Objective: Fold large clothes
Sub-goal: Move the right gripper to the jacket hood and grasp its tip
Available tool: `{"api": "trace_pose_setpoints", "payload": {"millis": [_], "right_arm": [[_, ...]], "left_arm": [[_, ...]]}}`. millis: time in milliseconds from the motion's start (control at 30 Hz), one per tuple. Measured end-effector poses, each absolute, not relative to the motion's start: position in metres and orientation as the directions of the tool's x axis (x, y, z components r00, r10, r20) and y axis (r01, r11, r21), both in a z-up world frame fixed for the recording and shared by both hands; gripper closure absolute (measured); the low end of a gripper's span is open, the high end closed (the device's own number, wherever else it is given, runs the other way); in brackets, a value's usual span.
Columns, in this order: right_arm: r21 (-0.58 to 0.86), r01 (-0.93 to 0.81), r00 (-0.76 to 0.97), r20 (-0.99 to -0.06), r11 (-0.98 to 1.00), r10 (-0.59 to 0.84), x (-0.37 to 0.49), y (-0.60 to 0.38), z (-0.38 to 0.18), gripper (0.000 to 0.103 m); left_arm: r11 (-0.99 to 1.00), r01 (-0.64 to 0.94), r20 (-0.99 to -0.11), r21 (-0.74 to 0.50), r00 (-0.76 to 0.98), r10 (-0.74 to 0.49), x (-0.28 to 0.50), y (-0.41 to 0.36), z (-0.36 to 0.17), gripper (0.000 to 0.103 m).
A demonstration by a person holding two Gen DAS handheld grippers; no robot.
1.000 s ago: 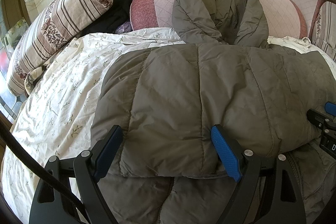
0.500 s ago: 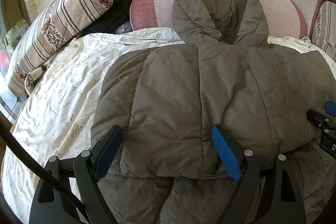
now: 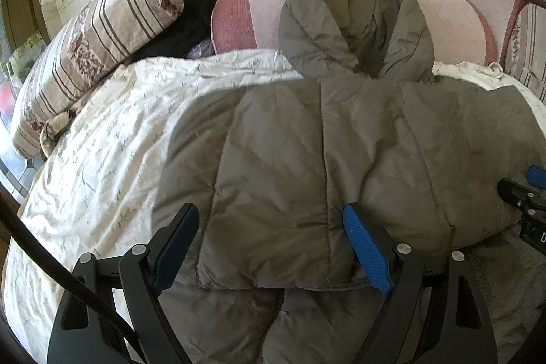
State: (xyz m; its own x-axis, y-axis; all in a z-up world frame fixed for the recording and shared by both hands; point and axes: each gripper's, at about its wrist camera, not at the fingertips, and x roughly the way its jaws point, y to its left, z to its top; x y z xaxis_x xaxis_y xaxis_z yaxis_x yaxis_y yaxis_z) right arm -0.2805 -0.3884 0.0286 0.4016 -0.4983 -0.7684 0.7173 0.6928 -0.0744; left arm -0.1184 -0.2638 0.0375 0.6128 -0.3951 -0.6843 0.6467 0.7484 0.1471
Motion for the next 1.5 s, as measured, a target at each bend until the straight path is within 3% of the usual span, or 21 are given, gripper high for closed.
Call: {"api": "trace_pose_setpoints", "payload": {"millis": [267,467,600,833,1033,1233,1500], "right_arm": [[0.091,0.717,0.529,-0.716,0.691,-0.455,-0.321,-0.394,0.077,0.037],[0.154,0.699,0.595,-0.668,0.698,-0.448,-0.349,-0.385,0.129,0.037],[0.174,0.662,0.610,-0.690,0.729,-0.389,-0.334,-0.395,0.170,0.037],[0.145,0.665,0.610,-0.672,0.732,-0.420,-0.268,-0.446,0.238,0.037],[0.125,0.706,0.569,-0.686,0.698,-0.453,-0.188,-0.521,0.233,0.037],[0.204,0.749,0.558,-0.707,0.630,-0.434,-0.133,-0.598,0.198,0.037],[0.178,0.795,0.501,-0.732,0.580,-0.462,-0.081,-0.655,0.153,0.063]], "left_arm": [[0.764,0.642,-0.644,0.064,0.611,-0.460,-0.118,-0.246,0.073,0.017],[0.751,0.657,-0.784,0.071,0.502,-0.365,-0.105,-0.261,0.039,0.017],[0.751,0.658,-0.739,0.048,0.529,-0.417,-0.103,-0.253,0.061,0.017],[0.780,0.623,-0.673,-0.062,0.550,-0.494,-0.083,-0.237,0.086,0.017],[0.773,0.632,-0.690,-0.052,0.537,-0.485,-0.086,-0.247,0.073,0.017],[0.775,0.631,-0.697,-0.039,0.538,-0.473,-0.090,-0.256,0.064,0.017],[0.785,0.619,-0.720,-0.027,0.532,-0.445,-0.079,-0.262,0.047,0.017]]}}
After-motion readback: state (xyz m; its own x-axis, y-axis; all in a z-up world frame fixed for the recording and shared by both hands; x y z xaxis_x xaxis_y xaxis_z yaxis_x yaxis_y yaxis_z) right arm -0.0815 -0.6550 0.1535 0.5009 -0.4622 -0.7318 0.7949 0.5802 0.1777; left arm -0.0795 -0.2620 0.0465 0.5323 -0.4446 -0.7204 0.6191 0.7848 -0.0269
